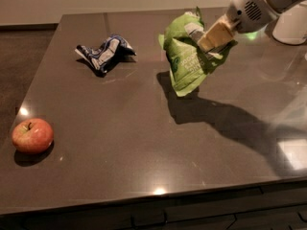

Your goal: Pick green rice chip bag

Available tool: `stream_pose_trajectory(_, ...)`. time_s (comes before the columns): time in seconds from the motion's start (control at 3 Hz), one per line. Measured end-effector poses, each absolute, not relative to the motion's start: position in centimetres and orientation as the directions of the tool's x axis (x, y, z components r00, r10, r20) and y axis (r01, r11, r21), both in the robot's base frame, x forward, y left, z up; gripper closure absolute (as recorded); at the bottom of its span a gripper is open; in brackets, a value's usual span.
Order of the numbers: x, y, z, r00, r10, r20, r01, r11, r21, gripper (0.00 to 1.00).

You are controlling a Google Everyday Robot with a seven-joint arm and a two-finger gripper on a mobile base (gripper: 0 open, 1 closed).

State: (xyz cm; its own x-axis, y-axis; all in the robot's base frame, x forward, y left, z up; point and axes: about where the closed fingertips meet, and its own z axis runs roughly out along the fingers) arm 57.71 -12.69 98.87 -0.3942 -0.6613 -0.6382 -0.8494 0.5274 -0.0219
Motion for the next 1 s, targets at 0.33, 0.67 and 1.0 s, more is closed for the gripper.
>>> stream_pose_trajectory(0.33, 58.0, -12.2, 102.0, -0.338, -0.653, -0.678, -0.872, 0.489, -0.036, 1.00)
stream_pose_trajectory(0.67, 58.7, -11.2, 104.5, -0.294, -0.654, -0.697, -0.901, 0.433, -0.026, 1.00)
stream_pose_trajectory(1.0, 58.7, -11.2, 104.5, -0.293, -0.654, -0.697, -0.902, 0.430, -0.025, 1.00)
